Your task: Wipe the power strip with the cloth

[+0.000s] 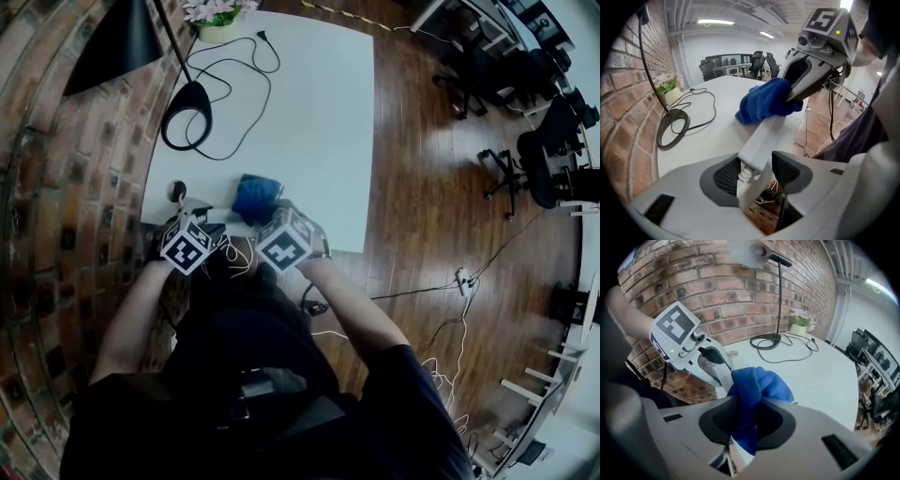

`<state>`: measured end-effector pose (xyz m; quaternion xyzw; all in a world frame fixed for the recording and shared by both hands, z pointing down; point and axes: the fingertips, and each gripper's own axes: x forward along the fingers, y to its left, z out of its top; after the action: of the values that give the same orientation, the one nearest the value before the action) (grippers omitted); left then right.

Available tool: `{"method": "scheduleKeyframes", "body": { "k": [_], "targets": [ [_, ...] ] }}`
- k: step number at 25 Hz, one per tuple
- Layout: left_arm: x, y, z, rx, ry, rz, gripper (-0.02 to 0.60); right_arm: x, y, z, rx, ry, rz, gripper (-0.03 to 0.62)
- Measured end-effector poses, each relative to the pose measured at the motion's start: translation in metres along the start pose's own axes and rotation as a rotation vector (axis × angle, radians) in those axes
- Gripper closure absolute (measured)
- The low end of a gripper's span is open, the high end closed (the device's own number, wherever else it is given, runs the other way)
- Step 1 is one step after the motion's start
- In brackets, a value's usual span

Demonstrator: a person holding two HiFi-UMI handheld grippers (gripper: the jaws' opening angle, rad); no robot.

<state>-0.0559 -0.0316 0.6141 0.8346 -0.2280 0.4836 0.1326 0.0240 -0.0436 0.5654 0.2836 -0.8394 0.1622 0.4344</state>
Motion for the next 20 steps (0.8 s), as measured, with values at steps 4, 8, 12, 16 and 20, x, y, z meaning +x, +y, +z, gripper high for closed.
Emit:
{"method": "scheduleKeyframes", "body": {
  "k": [4, 8, 12, 16, 20],
  "targets": [
    [0.0, 0.0, 0.0, -0.003, -0.003, -0.006, 0.367, 0.003, 0.003, 0.004, -0.013, 0.013, 0.009, 0.513],
    [0.001, 0.001, 0.0, 0.003, -0.014, -0.004, 0.367, 0.008, 0.007, 0.009, -0.043, 0.017, 0.022, 0.511],
    [-0.001, 0.0, 0.001, 0.0, -0.017, -0.006, 0.367, 0.013, 0.016, 0.018, -0.062, 0.016, 0.035, 0.512],
    [-0.002, 0.001, 0.003, -0.002, -0.02, 0.0, 0.367, 0.023, 0.029, 0.032, -0.093, 0.011, 0.058, 0.511],
    [-0.003, 0.0, 0.004, -0.004, -0.023, -0.003, 0.367, 0.031, 0.041, 0.043, -0.111, 0.012, 0.085, 0.511]
  ]
}}
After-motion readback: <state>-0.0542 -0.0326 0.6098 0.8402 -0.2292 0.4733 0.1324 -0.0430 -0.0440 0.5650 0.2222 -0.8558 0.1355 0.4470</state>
